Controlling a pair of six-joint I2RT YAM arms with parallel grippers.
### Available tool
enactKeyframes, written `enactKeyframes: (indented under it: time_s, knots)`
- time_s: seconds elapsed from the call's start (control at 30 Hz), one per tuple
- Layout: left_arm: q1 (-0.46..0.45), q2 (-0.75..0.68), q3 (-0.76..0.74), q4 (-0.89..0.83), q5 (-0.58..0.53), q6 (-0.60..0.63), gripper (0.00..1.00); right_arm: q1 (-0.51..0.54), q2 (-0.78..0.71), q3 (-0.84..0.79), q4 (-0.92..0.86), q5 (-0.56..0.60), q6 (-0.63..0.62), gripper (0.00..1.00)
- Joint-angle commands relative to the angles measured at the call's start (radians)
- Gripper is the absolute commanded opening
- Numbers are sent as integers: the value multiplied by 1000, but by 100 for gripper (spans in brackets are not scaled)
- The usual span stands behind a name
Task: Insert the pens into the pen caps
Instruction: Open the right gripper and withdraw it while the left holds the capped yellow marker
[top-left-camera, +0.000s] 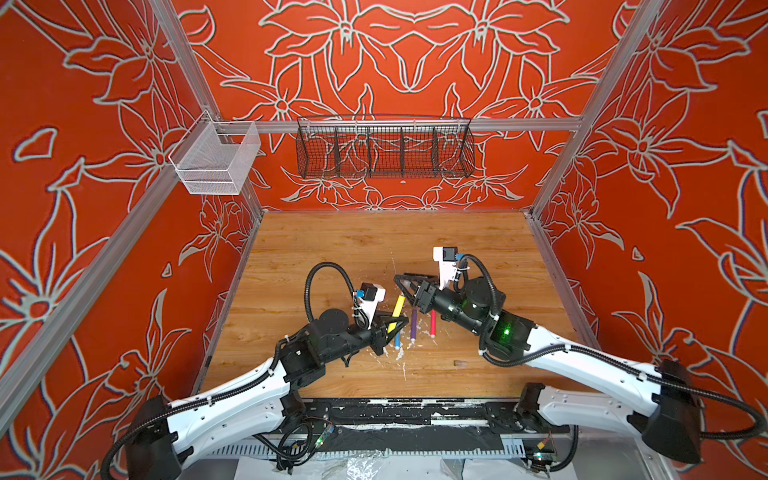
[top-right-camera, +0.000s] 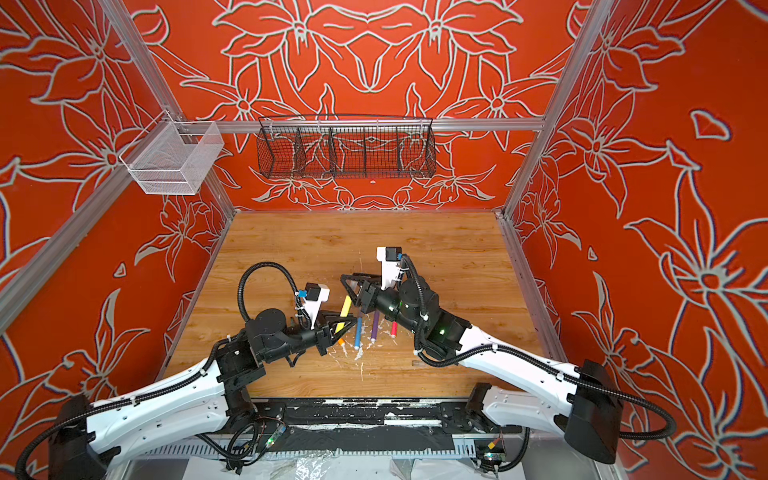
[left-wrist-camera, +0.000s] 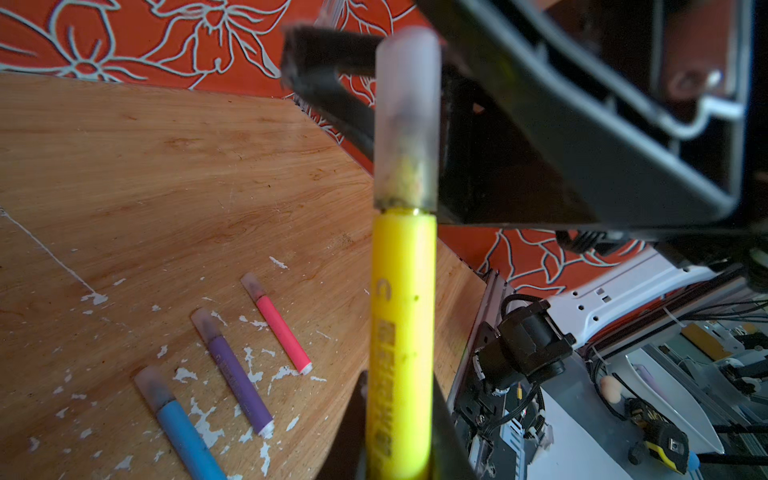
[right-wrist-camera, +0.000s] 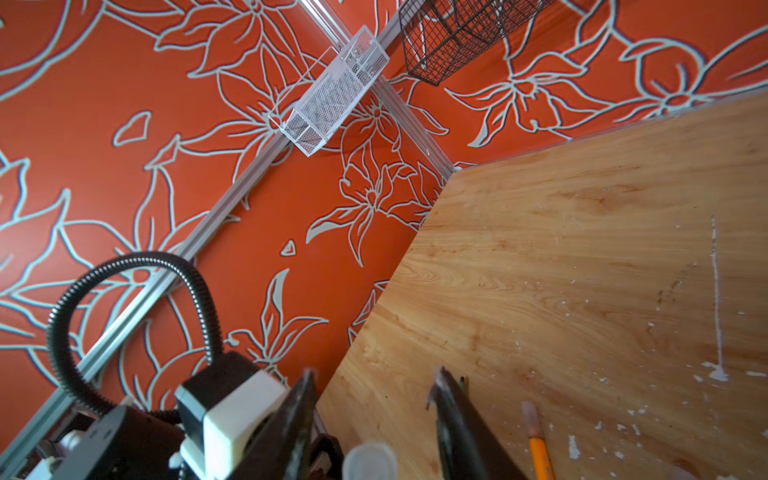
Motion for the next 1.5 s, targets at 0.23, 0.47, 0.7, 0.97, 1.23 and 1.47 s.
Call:
enactKeyframes:
  time_s: [0.23,0.47,0.7,0.97,1.23,1.47]
  knots:
    - [-1,-10,34,2,-56,23,0,0,46,26,5,-117,15,0]
    - [147,66,228,-7,52,-32,0,51,34,-104,88,-142,49,0]
    - [301,165,378,19,138,-109,0,140,95,-140,135,-159,36,0]
    - [365,217,481,-55,56,-36,0,188,173,-131,228,-247,33,0]
    - [310,106,328,-166,-147,9,0,90,46,-91,-82,-96,42,29]
    - [46,155,125,-238,-545,-112,0,23,-132,18,-576,193,-53,60]
